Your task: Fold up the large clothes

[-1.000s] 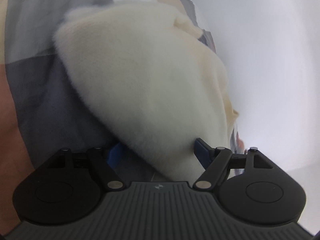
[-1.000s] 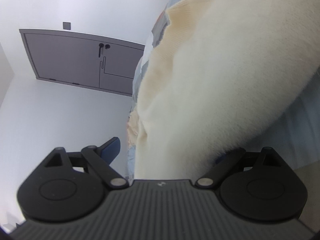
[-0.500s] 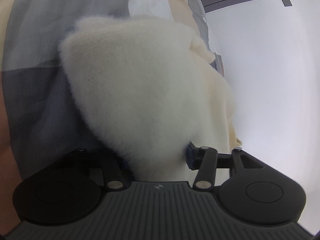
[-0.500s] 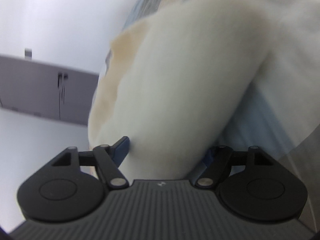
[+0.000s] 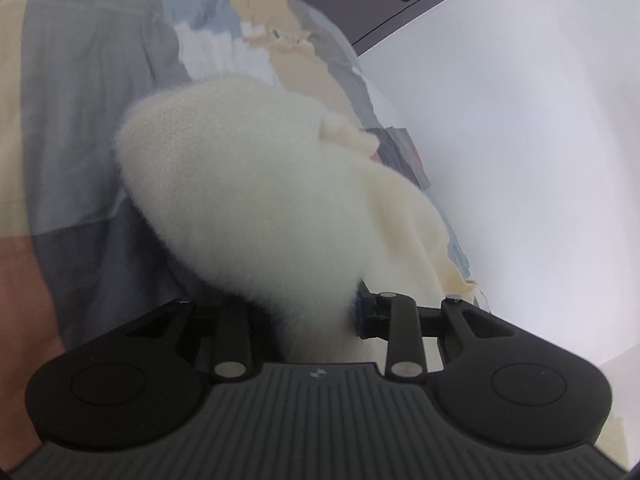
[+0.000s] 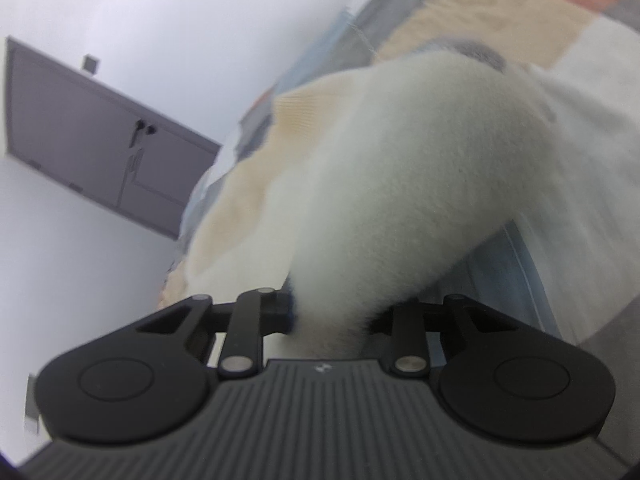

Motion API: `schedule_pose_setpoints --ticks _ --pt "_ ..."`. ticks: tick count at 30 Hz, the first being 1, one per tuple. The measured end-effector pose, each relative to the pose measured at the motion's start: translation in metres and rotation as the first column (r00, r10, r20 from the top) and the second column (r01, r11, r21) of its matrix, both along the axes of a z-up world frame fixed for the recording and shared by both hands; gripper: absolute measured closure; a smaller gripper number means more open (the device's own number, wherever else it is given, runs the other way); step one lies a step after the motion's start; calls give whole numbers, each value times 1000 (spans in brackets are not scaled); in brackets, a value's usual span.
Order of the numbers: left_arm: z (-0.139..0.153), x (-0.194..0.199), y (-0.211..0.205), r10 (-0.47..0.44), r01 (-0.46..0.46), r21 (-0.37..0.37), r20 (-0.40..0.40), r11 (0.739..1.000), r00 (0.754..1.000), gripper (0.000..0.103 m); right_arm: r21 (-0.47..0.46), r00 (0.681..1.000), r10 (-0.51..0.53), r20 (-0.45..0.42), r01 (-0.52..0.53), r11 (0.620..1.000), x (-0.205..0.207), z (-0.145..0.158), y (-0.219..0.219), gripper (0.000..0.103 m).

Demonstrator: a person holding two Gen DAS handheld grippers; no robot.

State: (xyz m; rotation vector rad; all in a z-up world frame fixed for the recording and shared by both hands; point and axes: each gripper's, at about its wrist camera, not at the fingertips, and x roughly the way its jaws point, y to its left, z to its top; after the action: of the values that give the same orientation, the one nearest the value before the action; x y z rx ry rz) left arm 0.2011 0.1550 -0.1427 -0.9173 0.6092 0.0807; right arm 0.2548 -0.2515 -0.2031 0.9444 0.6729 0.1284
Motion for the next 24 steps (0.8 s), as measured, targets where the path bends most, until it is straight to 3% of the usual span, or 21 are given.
schedule_pose_setpoints --ticks 3,8,15,20,24 --pt "14 -20 0 -1 0 15 20 1000 1000 67 -22 999 35 18 -35 999 -17 13 -4 72" --pt "48 -55 -8 -3 1 55 42 998 999 68 -154 992 111 66 -100 983 -43 53 -3 72" --pt "90 -108 -25 -60 53 106 72 993 996 67 -159 984 144 109 -125 979 -74 85 -15 73" --pt "90 -126 -31 -100 95 128 37 987 994 66 -166 985 154 77 -140 976 -80 86 -20 71" --pt "92 -119 -30 -127 124 126 19 984 992 58 -144 982 172 79 -159 977 -75 86 -22 67"
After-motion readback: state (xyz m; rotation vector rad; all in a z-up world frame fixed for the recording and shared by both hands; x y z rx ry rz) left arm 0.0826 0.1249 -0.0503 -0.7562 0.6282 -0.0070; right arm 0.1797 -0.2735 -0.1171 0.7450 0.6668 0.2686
